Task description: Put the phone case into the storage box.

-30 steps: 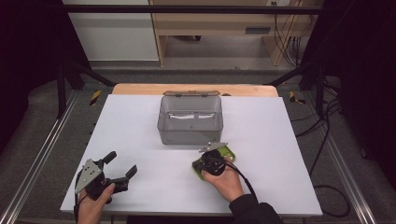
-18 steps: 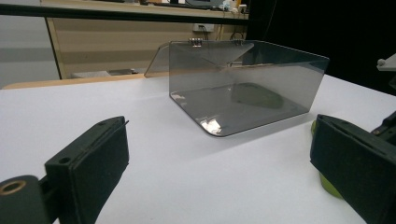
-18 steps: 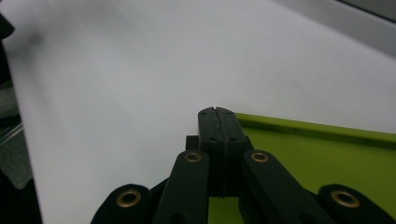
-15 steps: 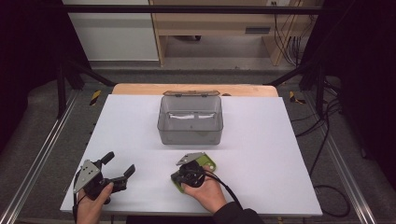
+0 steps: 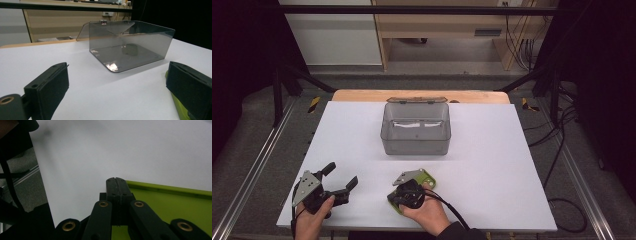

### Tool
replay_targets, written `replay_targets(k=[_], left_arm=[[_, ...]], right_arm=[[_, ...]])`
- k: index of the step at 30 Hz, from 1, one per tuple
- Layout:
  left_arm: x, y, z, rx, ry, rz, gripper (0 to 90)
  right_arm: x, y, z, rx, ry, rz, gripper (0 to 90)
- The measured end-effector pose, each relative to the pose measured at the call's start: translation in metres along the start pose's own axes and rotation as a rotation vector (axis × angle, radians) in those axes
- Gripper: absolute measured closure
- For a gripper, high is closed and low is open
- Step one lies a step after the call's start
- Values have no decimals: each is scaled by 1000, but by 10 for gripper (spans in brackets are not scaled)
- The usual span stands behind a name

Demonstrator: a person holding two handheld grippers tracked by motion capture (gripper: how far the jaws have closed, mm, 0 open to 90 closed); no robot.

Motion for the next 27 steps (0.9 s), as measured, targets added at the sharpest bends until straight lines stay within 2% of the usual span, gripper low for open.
replay_targets(k=[5, 13, 16, 27], left_arm=[[1, 0, 0, 0, 4, 1, 43], [2, 1, 1, 5, 7, -2, 43], [2, 2, 1, 4, 9, 1, 44], [0, 6, -2, -11, -15, -19, 44]], right_arm=[[-1, -2, 1, 18, -6, -2, 900], [0, -1, 1, 6, 6, -13, 900], [4, 2, 3, 19, 29, -34, 900], [30, 15, 3, 13, 140, -127, 900]])
Point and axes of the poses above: each handheld gripper's, and its own axes: x roughly backward along the jaws, z roughly out of its top, y roughly to its right, the point moved 9 cm from there along -x, roughly forward along the jaws, and after that the axes turned 11 degrees about x, right-handed, at the moved point
